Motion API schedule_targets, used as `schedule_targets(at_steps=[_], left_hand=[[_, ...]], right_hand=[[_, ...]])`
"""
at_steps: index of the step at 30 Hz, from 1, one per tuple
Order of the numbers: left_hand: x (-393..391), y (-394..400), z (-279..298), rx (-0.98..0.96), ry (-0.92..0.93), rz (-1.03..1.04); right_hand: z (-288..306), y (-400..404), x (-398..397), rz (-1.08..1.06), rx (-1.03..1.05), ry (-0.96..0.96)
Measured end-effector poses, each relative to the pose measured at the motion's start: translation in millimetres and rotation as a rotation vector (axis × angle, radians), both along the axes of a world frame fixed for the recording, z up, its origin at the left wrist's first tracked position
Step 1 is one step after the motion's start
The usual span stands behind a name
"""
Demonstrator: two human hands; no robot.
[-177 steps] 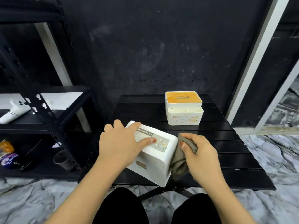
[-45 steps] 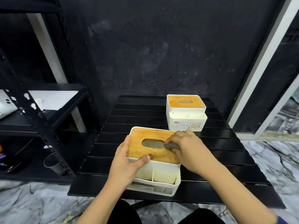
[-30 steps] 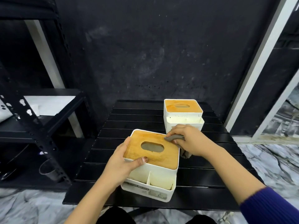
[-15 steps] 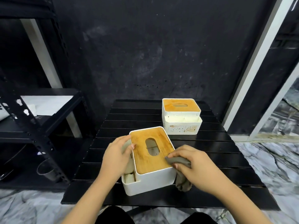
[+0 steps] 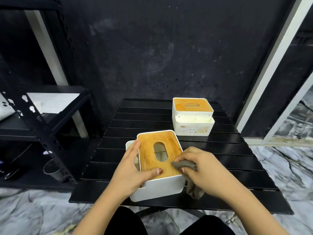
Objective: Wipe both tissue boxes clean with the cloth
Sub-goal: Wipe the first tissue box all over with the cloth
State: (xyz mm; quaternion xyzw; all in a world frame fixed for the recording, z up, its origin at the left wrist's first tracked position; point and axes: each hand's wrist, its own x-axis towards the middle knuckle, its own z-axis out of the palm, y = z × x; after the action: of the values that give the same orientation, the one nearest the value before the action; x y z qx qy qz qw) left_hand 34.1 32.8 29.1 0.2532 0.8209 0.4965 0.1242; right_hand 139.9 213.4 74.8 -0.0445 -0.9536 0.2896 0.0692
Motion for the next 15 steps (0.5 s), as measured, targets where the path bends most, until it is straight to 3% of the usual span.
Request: schedule_targets(at_steps=[6, 15], left_hand=[[-6.2, 0.9, -0.6, 0.036, -0.042, -0.030], [-7.1, 0.4, 2.5, 0.040, -0.082, -0.060]], right_hand=[[0.6, 10.2, -35.4, -0.058, 0.062, 0.034], [-0.8, 1.9, -6.6, 0.071, 0.156, 0.007]])
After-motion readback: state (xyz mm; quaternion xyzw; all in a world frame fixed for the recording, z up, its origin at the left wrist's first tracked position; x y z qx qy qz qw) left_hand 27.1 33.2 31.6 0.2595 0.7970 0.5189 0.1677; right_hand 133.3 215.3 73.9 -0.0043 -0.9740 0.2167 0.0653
